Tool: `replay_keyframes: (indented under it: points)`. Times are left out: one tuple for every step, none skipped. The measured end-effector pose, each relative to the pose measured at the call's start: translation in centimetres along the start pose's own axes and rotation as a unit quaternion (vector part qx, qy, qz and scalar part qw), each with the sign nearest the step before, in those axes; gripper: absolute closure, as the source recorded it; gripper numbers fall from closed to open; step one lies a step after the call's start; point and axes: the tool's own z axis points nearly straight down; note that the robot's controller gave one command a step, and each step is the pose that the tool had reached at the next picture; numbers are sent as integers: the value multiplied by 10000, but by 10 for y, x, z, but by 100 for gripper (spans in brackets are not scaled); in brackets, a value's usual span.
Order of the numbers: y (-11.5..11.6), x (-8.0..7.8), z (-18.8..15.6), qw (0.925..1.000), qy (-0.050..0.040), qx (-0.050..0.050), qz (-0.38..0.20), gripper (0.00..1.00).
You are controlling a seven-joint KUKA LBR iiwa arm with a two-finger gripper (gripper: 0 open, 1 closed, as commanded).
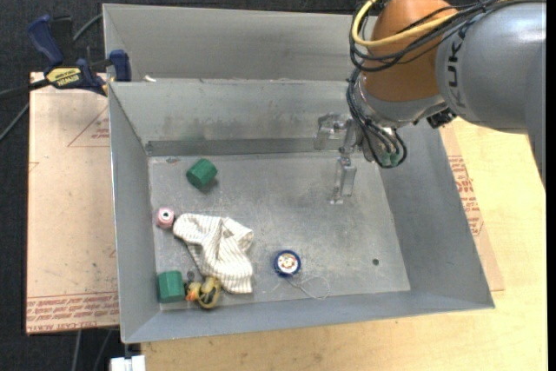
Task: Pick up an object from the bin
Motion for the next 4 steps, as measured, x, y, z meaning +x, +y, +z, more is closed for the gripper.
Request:
replay_keyframes:
  points:
    - [0,0,-2,10000,-3,0,0,0]
    - [-30,1,-14,9980,-23,-1,-630,0]
    - [65,55,40,9999,-14,-8,147,0]
    - [42,-2,74,9966,-48,-6,-821,0]
